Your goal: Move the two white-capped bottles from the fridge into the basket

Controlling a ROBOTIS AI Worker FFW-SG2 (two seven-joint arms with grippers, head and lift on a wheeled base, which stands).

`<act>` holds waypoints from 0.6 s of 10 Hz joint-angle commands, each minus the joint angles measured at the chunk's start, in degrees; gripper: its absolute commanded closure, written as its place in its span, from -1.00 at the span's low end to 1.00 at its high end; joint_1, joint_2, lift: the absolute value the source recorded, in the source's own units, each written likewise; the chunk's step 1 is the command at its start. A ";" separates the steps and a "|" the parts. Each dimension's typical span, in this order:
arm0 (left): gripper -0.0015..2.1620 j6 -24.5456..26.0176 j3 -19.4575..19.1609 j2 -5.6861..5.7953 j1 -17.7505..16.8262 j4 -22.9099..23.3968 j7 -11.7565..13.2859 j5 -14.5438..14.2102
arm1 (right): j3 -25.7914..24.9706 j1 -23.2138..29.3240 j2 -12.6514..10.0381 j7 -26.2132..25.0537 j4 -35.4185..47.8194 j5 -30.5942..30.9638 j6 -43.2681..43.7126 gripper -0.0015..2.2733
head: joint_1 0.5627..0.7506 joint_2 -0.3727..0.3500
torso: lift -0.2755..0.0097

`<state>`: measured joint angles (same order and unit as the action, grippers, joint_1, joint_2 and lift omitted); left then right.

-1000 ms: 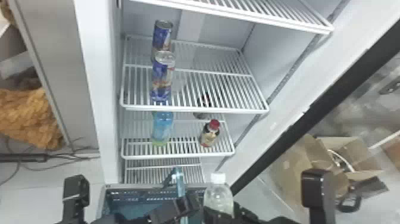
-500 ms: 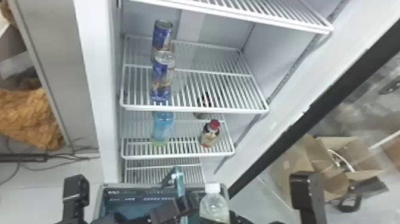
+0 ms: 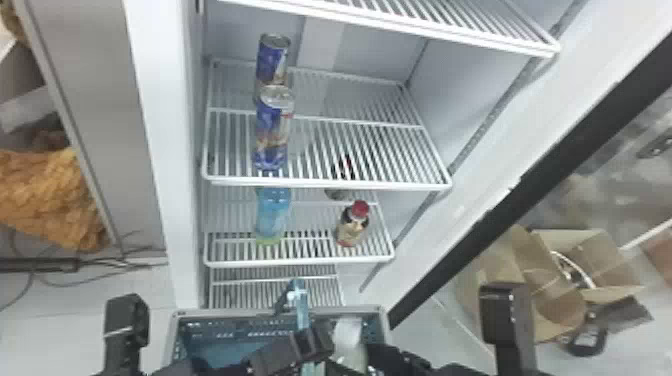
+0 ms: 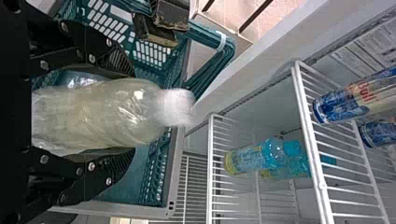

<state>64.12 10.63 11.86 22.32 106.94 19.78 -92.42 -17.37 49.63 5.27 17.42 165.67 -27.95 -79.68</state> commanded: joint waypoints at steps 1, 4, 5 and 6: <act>0.10 0.00 0.00 0.00 0.04 0.00 0.00 -0.02 | 0.00 0.00 0.00 0.07 0.06 -0.04 0.65 -0.53 | 0.41 -0.94 | 0.93; 0.10 0.00 0.00 0.00 0.04 0.00 0.00 -0.13 | 0.00 0.15 -0.26 0.07 0.90 1.33 1.49 -0.53 | 0.41 -0.94 | 0.93; 0.10 0.00 -0.12 0.00 0.04 0.00 0.00 -0.13 | -0.12 0.15 -0.26 0.07 1.18 1.67 1.49 -0.53 | 0.41 -0.94 | 0.93; 0.10 0.00 -0.12 0.00 0.04 0.00 0.00 -0.13 | -0.12 0.15 -0.35 0.07 1.18 1.79 1.63 -0.53 | 0.41 -0.94 | 0.93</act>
<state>64.12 10.51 11.86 22.36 106.95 19.78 -92.55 -17.46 49.77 4.97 17.49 166.82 -26.28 -78.09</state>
